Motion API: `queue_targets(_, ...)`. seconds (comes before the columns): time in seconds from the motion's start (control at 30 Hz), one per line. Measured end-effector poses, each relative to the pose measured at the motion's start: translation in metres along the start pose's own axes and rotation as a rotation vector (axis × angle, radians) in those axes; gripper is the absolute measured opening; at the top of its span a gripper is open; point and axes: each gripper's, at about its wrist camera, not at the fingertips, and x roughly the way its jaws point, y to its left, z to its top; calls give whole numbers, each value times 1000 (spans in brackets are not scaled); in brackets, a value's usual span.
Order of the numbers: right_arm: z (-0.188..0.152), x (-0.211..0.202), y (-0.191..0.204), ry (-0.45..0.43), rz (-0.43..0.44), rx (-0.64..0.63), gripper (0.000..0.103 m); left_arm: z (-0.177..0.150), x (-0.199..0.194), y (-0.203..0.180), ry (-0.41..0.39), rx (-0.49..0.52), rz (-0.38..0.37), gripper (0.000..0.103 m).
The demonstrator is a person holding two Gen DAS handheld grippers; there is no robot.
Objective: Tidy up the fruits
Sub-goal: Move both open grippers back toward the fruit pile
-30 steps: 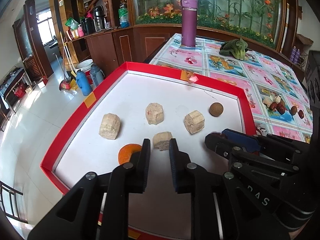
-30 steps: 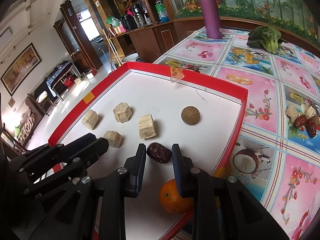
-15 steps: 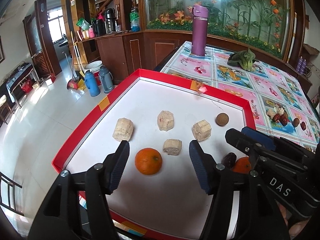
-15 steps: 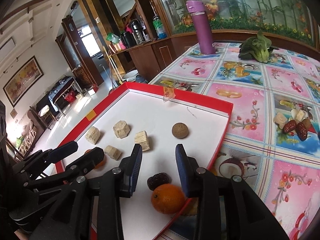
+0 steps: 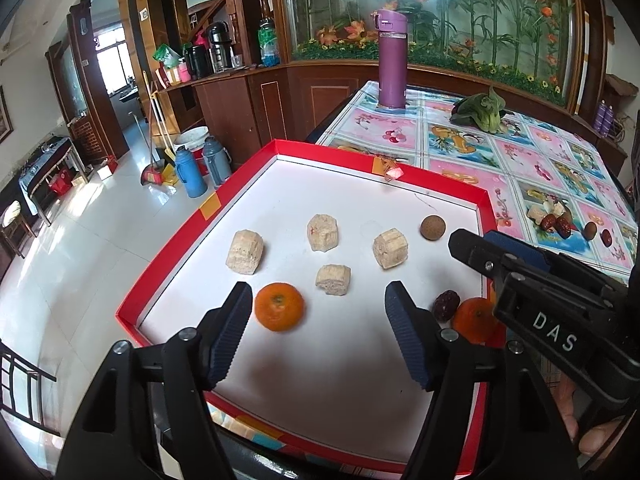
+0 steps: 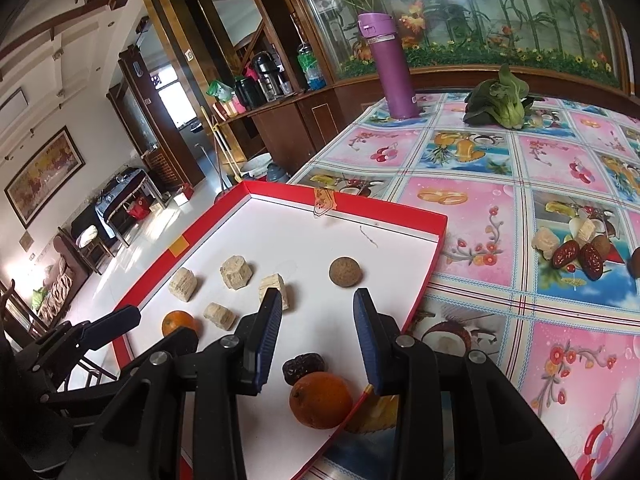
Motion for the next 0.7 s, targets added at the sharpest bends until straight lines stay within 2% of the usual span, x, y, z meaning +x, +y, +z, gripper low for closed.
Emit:
queue_targets(0.27, 1, 1, 0, 8, 26, 10, 37, 4, 5, -5, 14, 2, 12, 70)
queue_targets(0.43, 4, -7, -9, -12, 44, 63, 37, 14, 6, -10, 14, 7, 12, 70)
queue_targets(0.6, 9, -40, -38, -92, 22, 92, 37, 22, -3, -23, -7, 23, -5, 70)
queue_targets(0.7, 14, -62, -70, -134, -21, 116, 45, 25, -6, -38, -9, 41, -28, 71)
